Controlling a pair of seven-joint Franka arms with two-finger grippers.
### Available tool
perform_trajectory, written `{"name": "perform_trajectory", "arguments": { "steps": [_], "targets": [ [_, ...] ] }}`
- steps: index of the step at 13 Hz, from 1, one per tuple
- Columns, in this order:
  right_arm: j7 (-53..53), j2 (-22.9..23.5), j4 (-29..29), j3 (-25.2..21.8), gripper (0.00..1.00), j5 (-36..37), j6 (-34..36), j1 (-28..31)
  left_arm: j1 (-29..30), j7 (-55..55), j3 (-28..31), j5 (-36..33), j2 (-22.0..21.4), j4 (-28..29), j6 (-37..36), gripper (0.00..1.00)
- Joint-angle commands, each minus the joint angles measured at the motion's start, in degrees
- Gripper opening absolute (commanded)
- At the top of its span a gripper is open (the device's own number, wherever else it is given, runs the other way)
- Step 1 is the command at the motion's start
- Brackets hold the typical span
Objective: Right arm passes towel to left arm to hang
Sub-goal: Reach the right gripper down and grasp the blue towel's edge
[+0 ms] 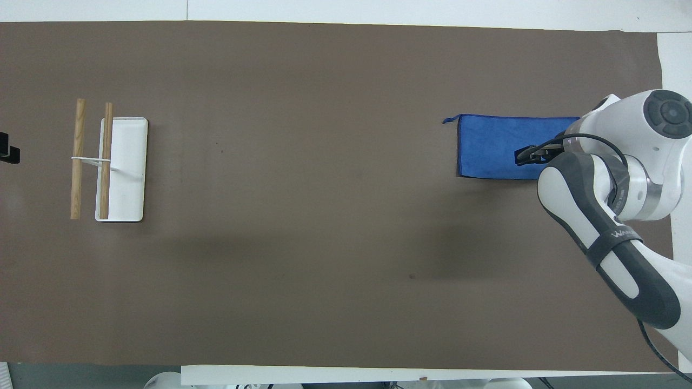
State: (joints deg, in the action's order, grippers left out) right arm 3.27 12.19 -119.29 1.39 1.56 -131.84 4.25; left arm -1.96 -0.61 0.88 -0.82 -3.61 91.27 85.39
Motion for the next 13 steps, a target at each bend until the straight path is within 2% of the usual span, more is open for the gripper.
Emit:
{"name": "perform_trajectory", "arguments": {
  "steps": [1,7,8,9,10,13],
  "targets": [
    [2.3,0.7,-1.0,0.4,0.93,0.0,-1.4,0.9,-0.1,-0.6,0.1,-0.8,-1.4,1.5,-0.4,1.00],
    [1.9,4.2,-1.4,0.4,0.89,0.0,-6.2,0.8,-0.1,-0.6,0.1,-0.9,-1.4,1.5,-0.4,1.00],
    [1.9,4.2,-1.6,0.4,0.88,0.0,-6.2,0.8,-0.1,-0.6,0.1,-0.8,-1.4,1.5,-0.4,1.00],
    [2.2,4.2,-1.7,0.4,0.82,0.0,-6.2,0.8,-0.1,-0.6,0.1,-0.8,-1.4,1.5,-0.4,1.00],
    [2.3,4.2,-1.7,0.4,0.69,0.0,-6.1,0.8,-0.1,-0.6,0.1,-0.8,-1.4,1.5,-0.4,1.00],
    [2.2,4.2,-1.7,0.4,0.14,0.0,-5.8,0.5,-0.1,-0.6,0.1,-0.8,-1.4,1.5,-0.4,1.00]
  ]
}}
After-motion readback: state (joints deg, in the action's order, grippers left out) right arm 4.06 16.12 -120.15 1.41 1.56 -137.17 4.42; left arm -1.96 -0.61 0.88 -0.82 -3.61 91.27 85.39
